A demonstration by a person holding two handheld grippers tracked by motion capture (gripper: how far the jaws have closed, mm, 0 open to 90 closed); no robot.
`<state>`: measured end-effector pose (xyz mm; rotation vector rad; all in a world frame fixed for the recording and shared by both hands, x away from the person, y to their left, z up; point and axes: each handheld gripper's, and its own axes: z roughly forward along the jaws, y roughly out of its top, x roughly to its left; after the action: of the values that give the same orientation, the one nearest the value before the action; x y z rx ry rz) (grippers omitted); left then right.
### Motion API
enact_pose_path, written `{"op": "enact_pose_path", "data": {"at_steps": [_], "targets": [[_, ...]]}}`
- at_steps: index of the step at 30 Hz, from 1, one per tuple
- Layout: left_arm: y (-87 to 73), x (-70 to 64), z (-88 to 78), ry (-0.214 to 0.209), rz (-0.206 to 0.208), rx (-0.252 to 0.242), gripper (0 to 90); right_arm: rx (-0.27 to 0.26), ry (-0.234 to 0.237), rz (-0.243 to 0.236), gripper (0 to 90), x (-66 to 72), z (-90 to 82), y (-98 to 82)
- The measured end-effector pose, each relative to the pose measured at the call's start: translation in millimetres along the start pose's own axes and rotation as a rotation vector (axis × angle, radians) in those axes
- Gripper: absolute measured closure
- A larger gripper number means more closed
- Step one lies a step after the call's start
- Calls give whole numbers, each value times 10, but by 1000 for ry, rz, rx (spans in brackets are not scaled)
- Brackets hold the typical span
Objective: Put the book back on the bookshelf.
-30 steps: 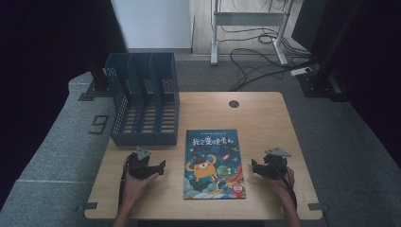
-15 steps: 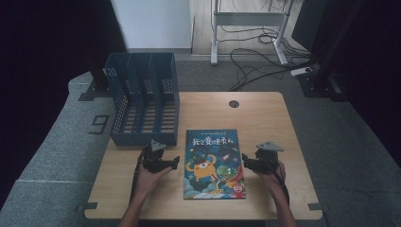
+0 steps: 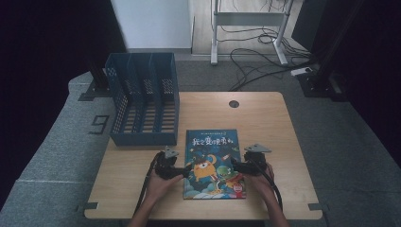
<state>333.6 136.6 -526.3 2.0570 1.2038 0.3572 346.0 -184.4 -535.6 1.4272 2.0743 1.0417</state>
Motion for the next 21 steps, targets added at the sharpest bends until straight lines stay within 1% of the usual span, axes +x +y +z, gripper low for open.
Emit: {"op": "enact_pose_path", "data": {"at_steps": [3,4,7,9,12,13,16,17,18,20,21], "targets": [[-10,-36,32,-20,4,6,129,11,9,-1,180,15,27,-7],[-16,-58,48,-26,1,11,129,20,22,5,180,27,47,-6],[-25,-119,106,-48,4,21,130,26,32,10,181,42,59,-7],[-27,-169,141,-53,20,30,131,45,33,1,181,70,81,-16],[-30,-201,170,-56,28,37,131,57,31,-3,182,78,97,-23],[-33,-218,187,-59,32,42,131,75,29,-6,181,87,118,-31],[-44,-261,226,-66,40,55,131,75,33,2,186,86,122,-32],[-47,-292,234,-61,57,55,127,77,40,6,194,94,121,-33],[-46,-304,236,-59,62,57,125,80,50,9,198,97,122,-35],[-47,-310,238,-59,60,57,117,88,85,15,210,115,128,-40],[-47,-310,238,-59,60,57,117,87,88,9,201,134,130,-42]]}}
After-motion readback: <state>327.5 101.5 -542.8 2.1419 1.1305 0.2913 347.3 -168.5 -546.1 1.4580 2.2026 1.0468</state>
